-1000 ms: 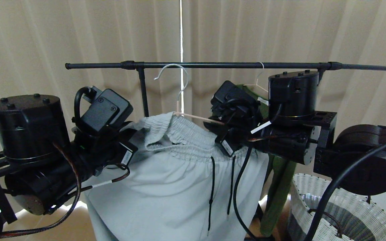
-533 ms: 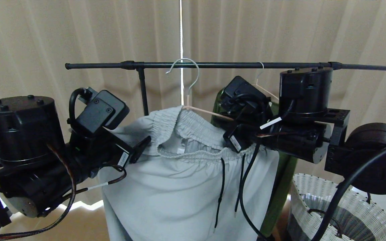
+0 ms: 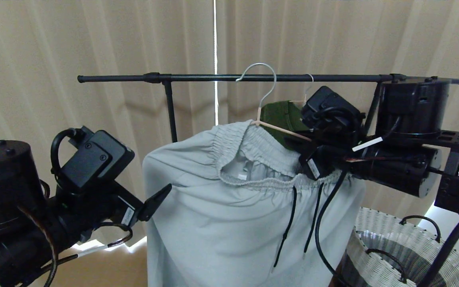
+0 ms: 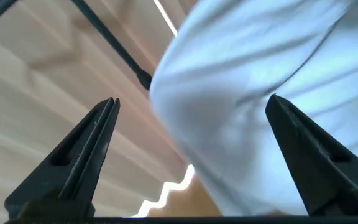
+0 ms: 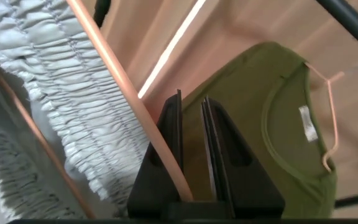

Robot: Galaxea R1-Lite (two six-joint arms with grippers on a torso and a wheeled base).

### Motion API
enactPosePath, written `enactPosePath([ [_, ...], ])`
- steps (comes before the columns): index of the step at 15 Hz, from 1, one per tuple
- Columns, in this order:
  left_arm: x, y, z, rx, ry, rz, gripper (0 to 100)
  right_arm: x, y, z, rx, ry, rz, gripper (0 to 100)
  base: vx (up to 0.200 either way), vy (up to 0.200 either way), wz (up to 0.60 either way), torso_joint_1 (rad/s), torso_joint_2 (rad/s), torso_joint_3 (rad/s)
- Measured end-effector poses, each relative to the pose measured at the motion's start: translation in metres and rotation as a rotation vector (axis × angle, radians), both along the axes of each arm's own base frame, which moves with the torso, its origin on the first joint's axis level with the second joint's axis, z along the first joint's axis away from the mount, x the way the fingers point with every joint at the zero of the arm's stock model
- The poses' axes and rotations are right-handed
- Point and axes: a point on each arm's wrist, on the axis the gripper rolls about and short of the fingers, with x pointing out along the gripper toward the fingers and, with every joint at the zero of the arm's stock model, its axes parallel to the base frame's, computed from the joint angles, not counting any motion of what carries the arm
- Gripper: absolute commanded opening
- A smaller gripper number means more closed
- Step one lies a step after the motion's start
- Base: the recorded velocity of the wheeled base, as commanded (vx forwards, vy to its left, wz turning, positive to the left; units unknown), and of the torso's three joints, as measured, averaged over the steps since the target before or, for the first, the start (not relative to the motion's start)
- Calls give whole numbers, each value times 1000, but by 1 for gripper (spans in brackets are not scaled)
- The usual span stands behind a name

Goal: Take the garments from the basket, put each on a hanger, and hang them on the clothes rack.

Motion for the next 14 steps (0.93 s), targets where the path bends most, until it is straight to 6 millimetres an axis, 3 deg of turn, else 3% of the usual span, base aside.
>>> enactPosePath([
  [2,-3,4,-16,1,65,17,100,-10,-9,3,6,-2,-2,0,0,0,0,0,0,0],
  [7,-1,3,-34,-34,159,-22,100,-24,-19,9,20,-19,1,0,0,0,0,0,0,0],
  [8,0,2,-35,-47,175,-33,0,-26,-20,10,23,-23,2,0,0,0,0,0,0,0],
  [14,13,2,-42,-35,200,0,0,-29,-21,13,29,-32,5,0,0,0,0,0,0,0],
])
